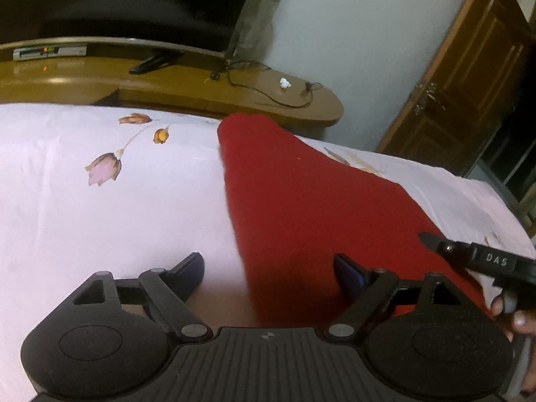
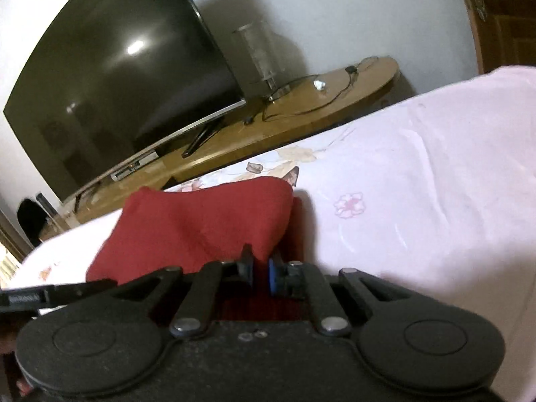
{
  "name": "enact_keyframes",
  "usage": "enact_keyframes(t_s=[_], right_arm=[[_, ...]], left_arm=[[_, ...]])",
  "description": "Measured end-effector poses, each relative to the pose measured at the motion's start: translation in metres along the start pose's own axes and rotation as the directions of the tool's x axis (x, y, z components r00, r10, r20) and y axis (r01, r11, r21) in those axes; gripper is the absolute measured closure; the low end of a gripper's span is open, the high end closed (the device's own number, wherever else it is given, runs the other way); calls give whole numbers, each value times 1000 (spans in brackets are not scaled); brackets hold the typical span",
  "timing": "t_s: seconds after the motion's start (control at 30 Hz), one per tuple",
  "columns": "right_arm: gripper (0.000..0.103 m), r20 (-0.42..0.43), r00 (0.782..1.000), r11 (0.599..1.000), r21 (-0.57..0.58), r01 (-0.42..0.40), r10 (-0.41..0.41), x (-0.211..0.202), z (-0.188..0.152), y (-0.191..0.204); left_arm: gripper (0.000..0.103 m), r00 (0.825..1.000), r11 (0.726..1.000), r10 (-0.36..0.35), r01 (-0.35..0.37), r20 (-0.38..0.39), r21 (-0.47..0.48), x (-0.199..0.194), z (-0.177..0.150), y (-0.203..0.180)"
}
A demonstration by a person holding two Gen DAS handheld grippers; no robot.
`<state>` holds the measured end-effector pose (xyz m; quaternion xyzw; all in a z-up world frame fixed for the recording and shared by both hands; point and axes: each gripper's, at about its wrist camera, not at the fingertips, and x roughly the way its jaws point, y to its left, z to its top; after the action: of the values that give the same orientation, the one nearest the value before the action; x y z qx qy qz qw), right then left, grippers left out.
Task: Fold small clothes
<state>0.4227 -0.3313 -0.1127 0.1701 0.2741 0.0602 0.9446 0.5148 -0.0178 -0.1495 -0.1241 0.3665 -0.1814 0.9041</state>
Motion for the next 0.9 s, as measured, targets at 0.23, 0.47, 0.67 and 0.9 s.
enact_keyframes(t_s=[0.23, 0.47, 0.67, 0.9], right_arm=[[65, 99, 995, 997, -66, -27, 33, -62, -4, 11], [79, -71, 997, 996, -87, -25, 19, -63, -40, 24], [89, -91, 994, 988, -147, 38, -52, -65, -41, 24], [69, 11, 1000, 967, -253, -17, 20, -113, -64, 55]], left_arm=[[19, 994, 995, -97, 97, 52, -1, -60, -16, -3], [19, 998, 997, -54, 55, -28, 53, -59, -59, -9], [19, 998, 997, -60, 61, -15, 38, -88, -69, -2], [19, 995, 994, -100, 100, -18, 35, -95, -88, -6]])
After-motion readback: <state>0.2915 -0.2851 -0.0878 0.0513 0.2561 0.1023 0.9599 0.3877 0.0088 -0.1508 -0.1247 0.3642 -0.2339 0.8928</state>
